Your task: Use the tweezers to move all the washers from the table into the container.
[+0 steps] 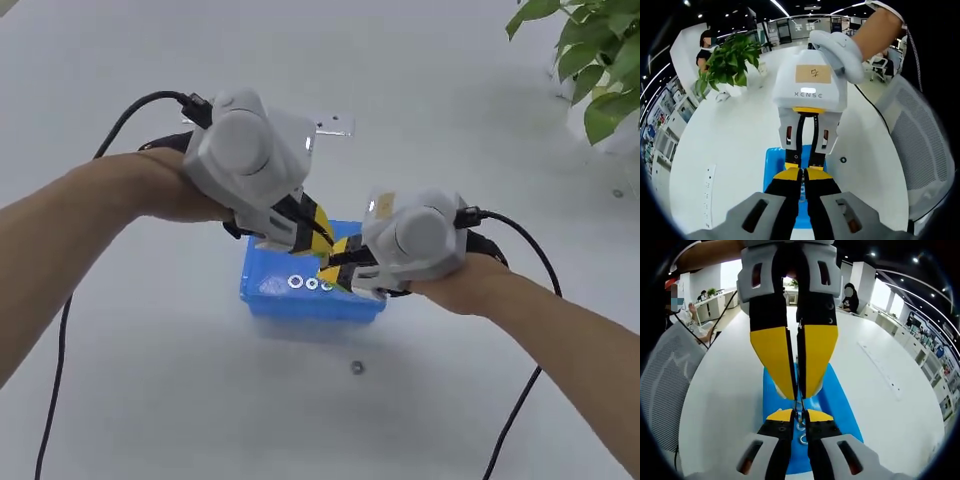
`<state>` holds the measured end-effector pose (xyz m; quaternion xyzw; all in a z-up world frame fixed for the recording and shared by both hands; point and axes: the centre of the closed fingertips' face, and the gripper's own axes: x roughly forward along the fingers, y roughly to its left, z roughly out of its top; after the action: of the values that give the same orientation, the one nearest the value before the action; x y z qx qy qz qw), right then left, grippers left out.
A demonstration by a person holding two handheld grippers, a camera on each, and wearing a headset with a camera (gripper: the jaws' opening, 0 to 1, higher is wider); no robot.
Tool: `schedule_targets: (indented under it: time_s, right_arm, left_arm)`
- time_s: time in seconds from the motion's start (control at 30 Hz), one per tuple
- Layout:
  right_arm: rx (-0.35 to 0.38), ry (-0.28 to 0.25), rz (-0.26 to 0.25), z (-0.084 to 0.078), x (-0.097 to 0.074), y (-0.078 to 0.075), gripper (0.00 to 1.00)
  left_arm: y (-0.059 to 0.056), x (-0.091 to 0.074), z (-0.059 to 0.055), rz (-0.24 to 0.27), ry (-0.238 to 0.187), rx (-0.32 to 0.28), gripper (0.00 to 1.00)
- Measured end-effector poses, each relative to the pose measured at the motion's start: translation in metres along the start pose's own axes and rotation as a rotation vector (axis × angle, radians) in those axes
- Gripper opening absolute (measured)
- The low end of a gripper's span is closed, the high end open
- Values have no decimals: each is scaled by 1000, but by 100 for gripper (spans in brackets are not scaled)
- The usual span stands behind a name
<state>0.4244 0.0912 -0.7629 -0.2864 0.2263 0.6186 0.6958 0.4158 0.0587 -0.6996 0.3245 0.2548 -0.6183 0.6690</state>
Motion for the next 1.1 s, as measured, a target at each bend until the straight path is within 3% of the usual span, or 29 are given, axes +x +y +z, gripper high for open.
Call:
schedule_targets:
  time_s: [0.53, 1.1]
  right_arm:
    - [14, 9, 21, -10, 18, -9, 10]
    - [26, 8, 31, -9, 17, -10, 11]
  left_arm:
    - [11, 11, -16, -10, -2, -28, 6]
    - [13, 10, -14, -13, -21, -44, 6]
